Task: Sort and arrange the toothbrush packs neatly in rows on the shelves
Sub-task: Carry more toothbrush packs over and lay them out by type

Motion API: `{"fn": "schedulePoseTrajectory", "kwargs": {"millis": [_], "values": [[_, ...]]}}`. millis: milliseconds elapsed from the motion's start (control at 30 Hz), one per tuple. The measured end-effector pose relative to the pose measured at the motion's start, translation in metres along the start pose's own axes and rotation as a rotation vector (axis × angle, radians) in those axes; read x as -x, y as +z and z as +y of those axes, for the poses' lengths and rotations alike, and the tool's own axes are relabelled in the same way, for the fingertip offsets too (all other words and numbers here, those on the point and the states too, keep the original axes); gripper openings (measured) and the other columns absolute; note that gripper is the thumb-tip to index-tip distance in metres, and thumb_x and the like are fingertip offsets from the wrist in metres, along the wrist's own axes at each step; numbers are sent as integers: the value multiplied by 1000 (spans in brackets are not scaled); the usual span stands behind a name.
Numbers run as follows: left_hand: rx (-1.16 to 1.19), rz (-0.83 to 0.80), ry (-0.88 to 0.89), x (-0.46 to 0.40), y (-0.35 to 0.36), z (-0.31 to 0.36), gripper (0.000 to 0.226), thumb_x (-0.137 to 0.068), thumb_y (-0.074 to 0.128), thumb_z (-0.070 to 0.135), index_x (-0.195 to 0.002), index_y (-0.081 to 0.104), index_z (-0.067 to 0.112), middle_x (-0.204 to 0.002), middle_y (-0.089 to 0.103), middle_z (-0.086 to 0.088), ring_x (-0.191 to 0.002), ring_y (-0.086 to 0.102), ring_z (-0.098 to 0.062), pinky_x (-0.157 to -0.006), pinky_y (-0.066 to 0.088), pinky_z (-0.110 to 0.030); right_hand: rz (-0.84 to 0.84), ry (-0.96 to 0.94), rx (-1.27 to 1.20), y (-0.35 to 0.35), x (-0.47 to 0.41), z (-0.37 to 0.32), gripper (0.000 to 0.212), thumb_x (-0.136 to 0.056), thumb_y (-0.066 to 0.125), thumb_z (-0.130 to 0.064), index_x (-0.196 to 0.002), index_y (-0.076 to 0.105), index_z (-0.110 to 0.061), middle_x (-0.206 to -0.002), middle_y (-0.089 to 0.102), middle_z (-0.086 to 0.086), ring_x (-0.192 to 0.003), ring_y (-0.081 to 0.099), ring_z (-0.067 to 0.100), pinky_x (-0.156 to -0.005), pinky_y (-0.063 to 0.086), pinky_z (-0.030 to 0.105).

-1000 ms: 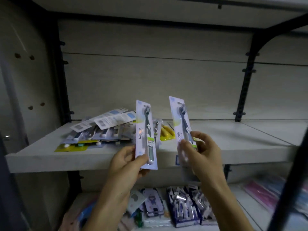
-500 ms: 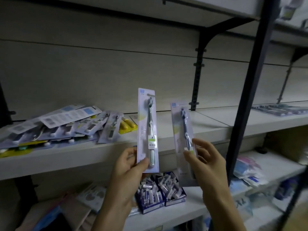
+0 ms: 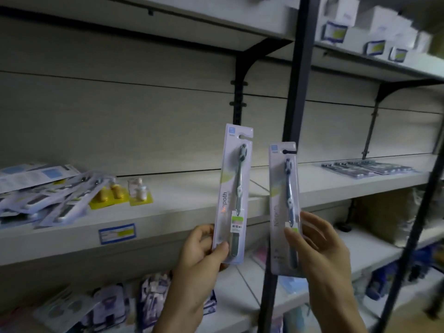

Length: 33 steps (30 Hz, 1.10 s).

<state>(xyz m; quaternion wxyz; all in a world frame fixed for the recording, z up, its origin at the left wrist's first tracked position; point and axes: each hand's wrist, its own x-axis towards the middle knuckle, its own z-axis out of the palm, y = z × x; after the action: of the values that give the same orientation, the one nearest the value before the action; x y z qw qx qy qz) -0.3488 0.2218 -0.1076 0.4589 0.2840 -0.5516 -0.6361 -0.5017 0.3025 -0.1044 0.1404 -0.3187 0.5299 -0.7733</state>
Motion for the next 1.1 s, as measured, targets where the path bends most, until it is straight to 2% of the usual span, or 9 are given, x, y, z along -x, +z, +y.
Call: {"fn": "schedulePoseTrajectory", "kwargs": {"millis": [67, 233, 300, 467, 533, 600, 767, 1000, 1100], "values": [[2, -27, 13, -3, 34, -8, 19, -91, 51, -5, -99, 58, 11, -80, 75, 0, -65, 67, -9, -52, 49, -17, 25, -1, 0, -30, -16, -1, 32, -78, 73, -6, -106, 64, -19, -100, 71, 4, -92, 67, 16, -77, 52, 31], [-8, -86, 14, -12, 117, -32, 18, -90, 53, -5, -99, 58, 11, -83, 75, -2, -69, 68, -10, -62, 50, -24, 56, 42, -9, -110, -57, -5, 37, -76, 72, -8, -111, 62, -17, -101, 70, 1, -90, 65, 15, -77, 51, 34], [2, -92, 2, -17, 146, -44, 19, -90, 53, -5, -100, 58, 10, -83, 75, -1, -68, 68, -10, -59, 49, -23, 59, 60, -11, -138, -73, -4, 40, -76, 72, -9, -113, 61, -15, -104, 68, 1, -92, 63, 18, -75, 50, 35], [13, -110, -35, -28, 205, -62, 16, -91, 53, -4, -99, 58, 9, -86, 75, -4, -74, 71, -19, -61, 54, -27, 69, 105, 1, -190, -106, 0, 33, -77, 69, -4, -105, 61, -21, -96, 66, -4, -83, 59, 10, -66, 45, 30], [28, -104, -53, -34, 225, -66, 16, -90, 54, -4, -98, 59, 9, -85, 75, -4, -72, 71, -19, -56, 54, -26, 70, 112, 4, -205, -120, 5, 31, -77, 69, -5, -100, 60, -25, -95, 65, -5, -84, 59, 10, -65, 45, 30], [35, -91, -72, -44, 242, -71, 16, -90, 54, -3, -97, 59, 11, -84, 75, -3, -69, 71, -17, -54, 54, -27, 74, 103, 10, -215, -135, 13, 33, -78, 69, -8, -105, 60, -24, -98, 65, -6, -88, 60, 11, -67, 46, 31], [10, -37, -1, -85, 281, -80, 15, -90, 57, 0, -96, 62, 12, -84, 75, -4, -79, 69, -24, -75, 53, -38, 58, 40, 68, -230, -186, 24, 38, -78, 71, -18, -114, 59, -21, -104, 65, -5, -95, 61, 12, -70, 49, 31], [85, 23, 57, -165, 343, -97, 14, -88, 57, -3, -95, 61, 8, -80, 73, -12, -71, 66, -20, -65, 51, -30, 49, -31, 183, -253, -285, 45, 38, -75, 76, -23, -109, 59, -24, -104, 65, -5, -94, 61, 9, -69, 50, 27], [99, 64, 74, -203, 365, -100, 14, -88, 58, -2, -98, 62, 7, -85, 73, -12, -75, 67, -24, -67, 51, -34, 75, -29, 209, -267, -331, 51, 33, -75, 76, -22, -104, 60, -25, -99, 66, 0, -91, 62, 12, -66, 50, 29]]}}
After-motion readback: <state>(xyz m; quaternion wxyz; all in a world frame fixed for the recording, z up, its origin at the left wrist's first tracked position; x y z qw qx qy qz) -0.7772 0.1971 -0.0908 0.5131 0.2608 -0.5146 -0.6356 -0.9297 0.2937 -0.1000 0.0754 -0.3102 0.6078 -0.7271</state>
